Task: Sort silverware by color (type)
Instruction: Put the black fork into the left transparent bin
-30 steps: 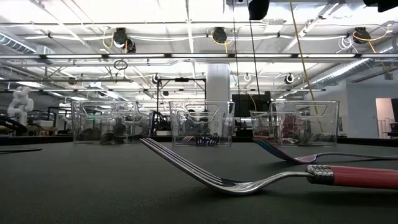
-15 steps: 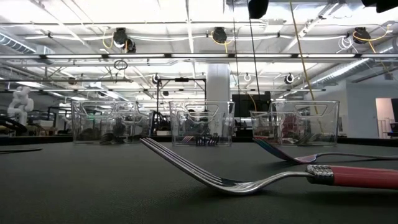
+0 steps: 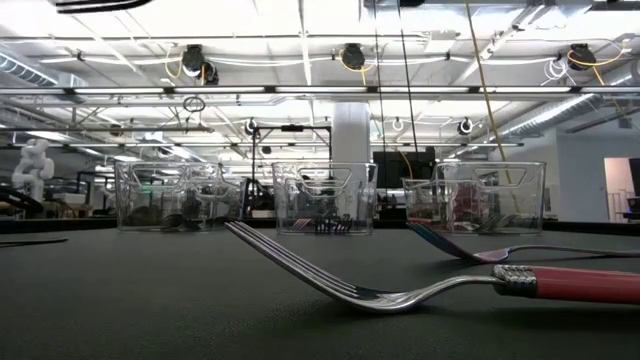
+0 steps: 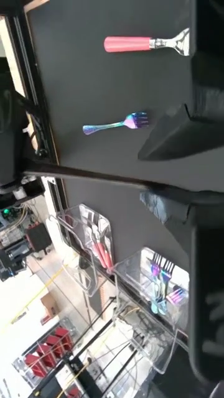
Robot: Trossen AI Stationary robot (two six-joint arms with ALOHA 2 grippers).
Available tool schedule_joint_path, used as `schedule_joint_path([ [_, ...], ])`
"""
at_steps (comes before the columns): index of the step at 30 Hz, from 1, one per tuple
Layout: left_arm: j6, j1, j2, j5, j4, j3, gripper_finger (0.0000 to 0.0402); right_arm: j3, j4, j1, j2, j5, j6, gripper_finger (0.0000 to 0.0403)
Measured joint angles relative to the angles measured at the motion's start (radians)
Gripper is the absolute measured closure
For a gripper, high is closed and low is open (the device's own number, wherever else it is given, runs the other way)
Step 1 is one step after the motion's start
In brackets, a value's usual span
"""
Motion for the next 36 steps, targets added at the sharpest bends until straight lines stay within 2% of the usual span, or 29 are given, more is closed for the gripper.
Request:
schedule_joint_path([
  [9,-0.111,0.0,-0.017,-0.001,0.005,0.034,0.018,0.0,-0.345,0.001,-0.155,-0.037,-0.031,0.04],
  [13,-0.109,-0.002,-0.049,0.079,0.006,0.064,0.0126,0.0,-0.422,0.011,-0.212,-0.084,-0.048,0.0401],
  [16,-0.111,-0.006,-0.077,0.151,0.005,0.07,0.0101,0.0,-0.477,0.015,-0.249,-0.124,-0.088,0.0401],
  [22,-0.131,-0.023,-0.087,0.162,-0.06,0.065,0.0093,0.0,-0.687,0.019,-0.277,-0.191,-0.045,0.0402],
  [28,-0.2,-0.012,-0.082,0.243,-0.079,0.009,0.0093,0.0,-0.712,0.02,-0.268,-0.271,-0.095,0.0401],
  [31,-0.217,-0.002,-0.082,0.29,0.03,-0.072,0.0099,0.0,-0.731,0.02,-0.268,-0.312,-0.131,0.0401],
  [33,-0.217,0.001,-0.082,0.348,0.148,-0.139,0.0106,0.0,-0.742,0.019,-0.268,-0.313,-0.151,0.0401],
  [36,-0.214,0.008,-0.082,0.378,0.324,-0.233,0.0116,0.0,-0.753,0.017,-0.268,-0.314,-0.167,0.04],
])
